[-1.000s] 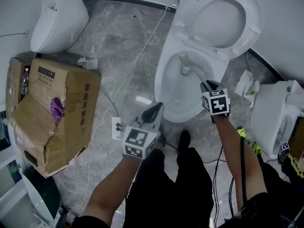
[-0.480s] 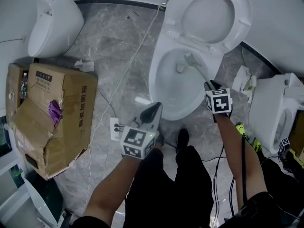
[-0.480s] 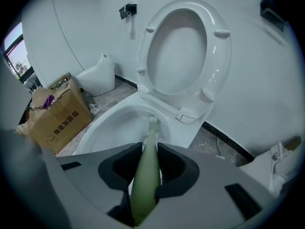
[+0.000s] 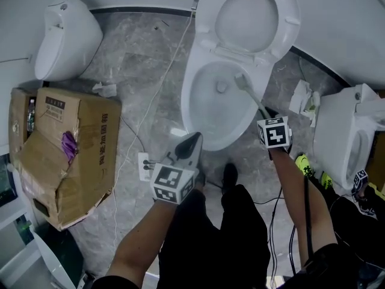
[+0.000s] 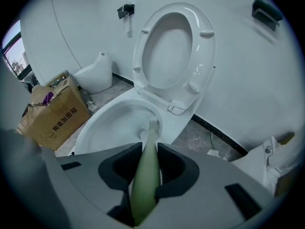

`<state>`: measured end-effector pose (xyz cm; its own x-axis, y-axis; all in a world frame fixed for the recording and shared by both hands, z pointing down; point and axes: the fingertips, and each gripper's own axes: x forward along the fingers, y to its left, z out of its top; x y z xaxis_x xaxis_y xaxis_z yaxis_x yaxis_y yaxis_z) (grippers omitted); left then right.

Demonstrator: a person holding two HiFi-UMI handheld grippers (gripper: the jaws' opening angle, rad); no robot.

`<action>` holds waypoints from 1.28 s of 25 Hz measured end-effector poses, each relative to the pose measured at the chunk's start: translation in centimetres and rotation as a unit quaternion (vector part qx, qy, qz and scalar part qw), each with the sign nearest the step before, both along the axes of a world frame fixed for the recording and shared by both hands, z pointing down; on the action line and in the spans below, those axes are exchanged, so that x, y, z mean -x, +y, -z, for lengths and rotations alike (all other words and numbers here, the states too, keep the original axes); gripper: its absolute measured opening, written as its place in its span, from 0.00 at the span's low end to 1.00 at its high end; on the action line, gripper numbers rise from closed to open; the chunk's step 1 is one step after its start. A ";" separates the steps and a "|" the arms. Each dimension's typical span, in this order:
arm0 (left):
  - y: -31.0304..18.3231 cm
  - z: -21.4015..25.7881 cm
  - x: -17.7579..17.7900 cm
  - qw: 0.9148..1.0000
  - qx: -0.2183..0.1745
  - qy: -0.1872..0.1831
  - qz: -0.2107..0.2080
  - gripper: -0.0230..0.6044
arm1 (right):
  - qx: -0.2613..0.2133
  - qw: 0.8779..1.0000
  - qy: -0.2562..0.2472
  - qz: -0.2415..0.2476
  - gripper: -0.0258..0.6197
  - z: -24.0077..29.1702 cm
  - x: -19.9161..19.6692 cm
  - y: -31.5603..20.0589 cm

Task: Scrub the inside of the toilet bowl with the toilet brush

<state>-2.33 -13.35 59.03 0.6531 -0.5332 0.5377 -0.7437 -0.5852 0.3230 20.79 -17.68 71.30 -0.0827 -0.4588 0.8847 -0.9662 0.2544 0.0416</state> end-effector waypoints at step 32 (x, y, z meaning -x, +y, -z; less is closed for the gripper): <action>5.2 0.1 0.3 1.000 0.004 -0.004 -0.003 0.05 | 0.025 0.999 -0.022 0.004 0.20 -0.3 1.5 9.0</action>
